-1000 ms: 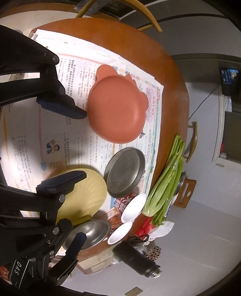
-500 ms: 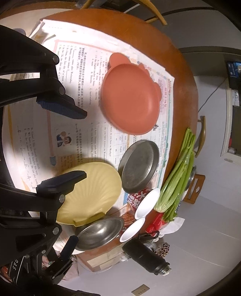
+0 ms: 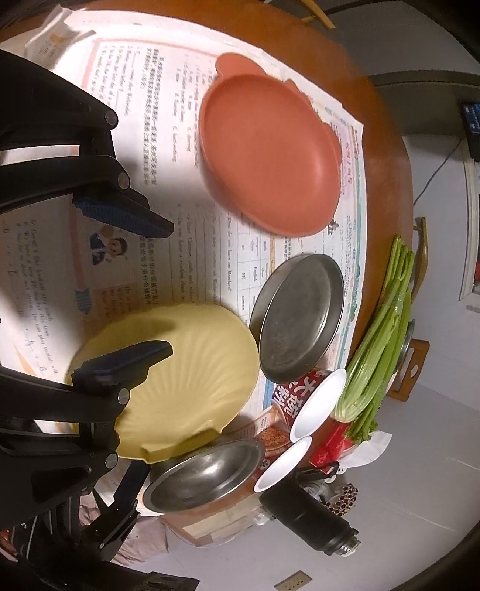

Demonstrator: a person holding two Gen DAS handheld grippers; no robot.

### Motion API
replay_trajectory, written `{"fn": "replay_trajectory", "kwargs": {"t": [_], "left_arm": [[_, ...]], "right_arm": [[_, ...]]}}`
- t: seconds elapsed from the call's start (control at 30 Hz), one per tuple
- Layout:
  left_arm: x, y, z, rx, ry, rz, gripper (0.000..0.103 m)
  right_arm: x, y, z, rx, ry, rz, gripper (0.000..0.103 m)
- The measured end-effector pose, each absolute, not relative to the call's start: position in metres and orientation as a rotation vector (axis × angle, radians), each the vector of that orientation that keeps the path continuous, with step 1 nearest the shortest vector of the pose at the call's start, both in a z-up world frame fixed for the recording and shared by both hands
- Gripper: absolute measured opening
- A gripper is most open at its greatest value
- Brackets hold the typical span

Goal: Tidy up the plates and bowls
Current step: 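Move the left tool to the rim of the yellow scallop plate, then grasp the yellow scallop plate rim with the left tool and lift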

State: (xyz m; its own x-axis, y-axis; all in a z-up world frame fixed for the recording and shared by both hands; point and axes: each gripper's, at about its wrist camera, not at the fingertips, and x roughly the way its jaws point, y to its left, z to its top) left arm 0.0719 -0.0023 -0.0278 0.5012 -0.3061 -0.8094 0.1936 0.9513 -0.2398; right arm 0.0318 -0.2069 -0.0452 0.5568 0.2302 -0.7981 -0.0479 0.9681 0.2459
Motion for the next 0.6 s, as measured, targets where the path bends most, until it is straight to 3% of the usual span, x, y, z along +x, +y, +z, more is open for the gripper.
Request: {"fn": "replay_trajectory", "kwargs": {"t": [0.6], "left_arm": [[0.079,-0.006,-0.042,-0.159,0.979,-0.306,0.059]], "right_arm": [[0.055,-0.163,-0.054,0.069,0.942,0.249,0.068]]}}
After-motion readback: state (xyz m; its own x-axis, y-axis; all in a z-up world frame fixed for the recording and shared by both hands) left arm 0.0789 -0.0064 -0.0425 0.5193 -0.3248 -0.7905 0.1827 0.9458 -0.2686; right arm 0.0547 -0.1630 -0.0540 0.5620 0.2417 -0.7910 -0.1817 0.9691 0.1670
